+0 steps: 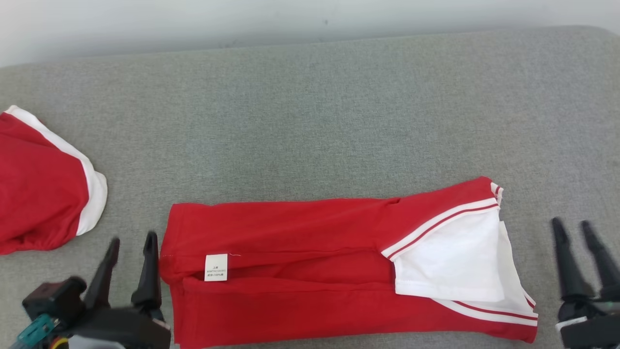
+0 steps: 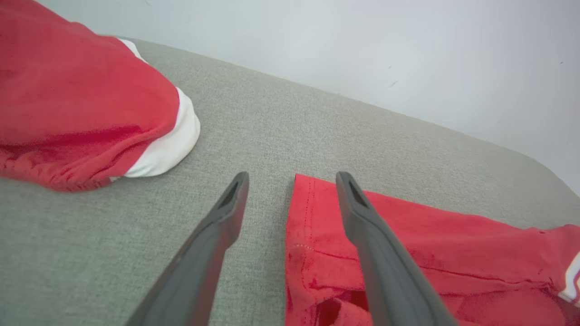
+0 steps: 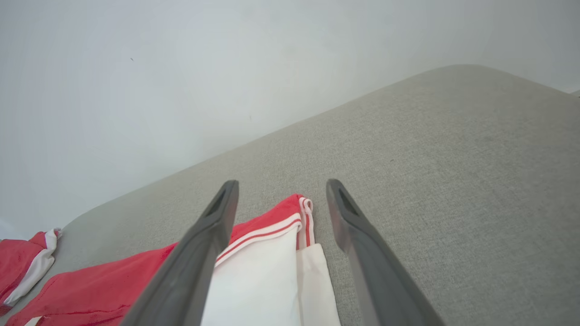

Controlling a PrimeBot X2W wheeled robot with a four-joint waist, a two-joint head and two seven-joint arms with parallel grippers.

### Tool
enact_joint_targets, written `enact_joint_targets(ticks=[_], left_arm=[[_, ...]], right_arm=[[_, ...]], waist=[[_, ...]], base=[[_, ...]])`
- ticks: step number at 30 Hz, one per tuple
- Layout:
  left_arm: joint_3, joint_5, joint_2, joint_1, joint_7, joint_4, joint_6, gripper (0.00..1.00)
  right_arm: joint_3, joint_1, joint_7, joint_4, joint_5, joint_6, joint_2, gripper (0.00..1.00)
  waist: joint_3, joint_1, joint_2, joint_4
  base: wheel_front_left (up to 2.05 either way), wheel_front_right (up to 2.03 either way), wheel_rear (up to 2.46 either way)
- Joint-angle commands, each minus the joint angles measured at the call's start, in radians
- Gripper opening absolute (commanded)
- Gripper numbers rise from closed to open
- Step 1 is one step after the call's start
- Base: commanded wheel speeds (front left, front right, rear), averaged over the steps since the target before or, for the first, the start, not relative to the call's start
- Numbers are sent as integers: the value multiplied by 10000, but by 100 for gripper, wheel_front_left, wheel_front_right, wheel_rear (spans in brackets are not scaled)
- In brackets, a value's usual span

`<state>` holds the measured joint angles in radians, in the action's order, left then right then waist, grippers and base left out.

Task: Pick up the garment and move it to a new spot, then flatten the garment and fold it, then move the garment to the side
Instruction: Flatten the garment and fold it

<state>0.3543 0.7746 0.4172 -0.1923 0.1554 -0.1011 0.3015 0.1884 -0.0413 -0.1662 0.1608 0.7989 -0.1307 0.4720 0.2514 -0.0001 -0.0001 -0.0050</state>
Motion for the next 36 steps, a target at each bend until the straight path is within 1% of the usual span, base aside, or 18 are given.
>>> enact_joint_targets(ticks=[1, 5, 7, 10, 11, 13, 17, 23, 27, 36], left_arm=[[70, -402, 100, -214, 174, -135, 168, 100], [349, -1431, 32, -553, 530, -484, 703, 100], [467, -1805, -111, -753, 679, -596, 883, 100], [606, -2230, -379, -922, 871, -574, 1020, 100], [630, -2338, -471, -929, 933, -517, 1030, 100], [615, -2492, -634, -895, 1002, -365, 1027, 100], [601, -2732, -834, -593, 1060, 158, 942, 100], [461, -3155, -1018, -251, 1094, 759, 860, 100], [274, -3425, -1153, 76, 1097, 998, 771, 100], [101, -3666, -1312, 275, 1099, 1186, 532, 100]], right_arm=[[-345, -3, 2, 62, -337, -1, -228, 100], [-1111, 199, 143, 276, -1344, -1, -1012, 100], [-1370, 292, 323, 302, -1861, -1, -1428, 100], [-1414, 377, 604, 373, -2571, -1, -1932, 100], [-1394, 402, 682, 388, -2898, -1, -1948, 100], [-1296, 419, 726, 386, -3233, -2, -2180, 100], [-1072, 365, 702, 342, -3977, -1, -2255, 100], [-809, 101, 620, 151, -4503, -1, -2276, 100], [-616, -98, 479, -105, -4680, -1, -2315, 100], [-617, -201, 330, -462, -4746, -1, -2378, 100]], waist=[[-74, 1, 1, 66], [-221, 1, 1, 183], [-299, 1, 1, 246], [-441, 1, 1, 333], [-489, 1, 1, 350], [-594, 1, 1, 373], [-777, 1, 1, 359], [-1043, 1, 1, 400], [-1280, 1, 1, 453], [-1446, 1, 1, 565]], base=[[0, 0, 0], [0, 0, 0], [0, 0, 0], [0, 0, 0], [0, 0, 0], [0, 0, 0], [0, 0, 0], [0, 0, 0], [0, 0, 0], [0, 0, 0]])
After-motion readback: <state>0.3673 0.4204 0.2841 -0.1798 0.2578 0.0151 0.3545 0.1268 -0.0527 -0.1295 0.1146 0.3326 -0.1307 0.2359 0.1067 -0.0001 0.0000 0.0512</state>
